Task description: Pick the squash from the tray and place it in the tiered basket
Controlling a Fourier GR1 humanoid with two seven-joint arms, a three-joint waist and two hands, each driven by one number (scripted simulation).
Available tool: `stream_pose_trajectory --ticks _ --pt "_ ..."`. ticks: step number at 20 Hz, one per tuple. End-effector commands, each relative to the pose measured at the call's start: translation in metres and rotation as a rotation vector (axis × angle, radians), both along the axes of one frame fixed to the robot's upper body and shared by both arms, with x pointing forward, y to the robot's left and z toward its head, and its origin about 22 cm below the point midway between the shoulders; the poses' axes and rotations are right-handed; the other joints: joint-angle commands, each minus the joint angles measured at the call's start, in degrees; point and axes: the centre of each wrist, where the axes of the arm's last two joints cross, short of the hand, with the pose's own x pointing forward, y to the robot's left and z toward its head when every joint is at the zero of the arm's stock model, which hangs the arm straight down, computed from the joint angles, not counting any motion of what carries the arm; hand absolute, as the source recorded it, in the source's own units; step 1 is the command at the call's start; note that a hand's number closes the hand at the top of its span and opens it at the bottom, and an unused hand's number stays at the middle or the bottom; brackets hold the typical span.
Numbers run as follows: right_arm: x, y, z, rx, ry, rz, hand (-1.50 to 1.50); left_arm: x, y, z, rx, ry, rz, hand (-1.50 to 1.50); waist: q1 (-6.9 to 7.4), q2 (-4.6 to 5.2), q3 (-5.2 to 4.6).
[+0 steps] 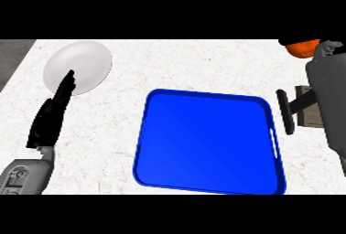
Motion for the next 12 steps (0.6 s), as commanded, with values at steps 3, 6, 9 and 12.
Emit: stream_pose_trajectory --ticks 3,6,9,12 --pt "0.003 -0.039 0.091 -0.158 -0.214 -0.436 1.5 0.003 -0.012 0.001 -0.003 -0.005 -0.052 0.0 2.87 0.43 -0.16" --pt "0.005 -0.041 0.117 -0.251 -0.232 -0.527 1.5 0.005 -0.02 0.005 0.002 -0.011 -0.084 0.0 4.48 0.65 -0.06" --pt "0.004 -0.045 0.147 -0.338 -0.209 -0.617 1.5 0.01 -0.024 0.008 0.004 -0.005 -0.089 0.0 4.74 0.7 -0.1" --pt "0.005 -0.052 0.165 -0.405 -0.108 -0.697 1.5 0.011 -0.02 0.006 0.001 -0.001 -0.092 0.0 4.64 0.47 -0.12"
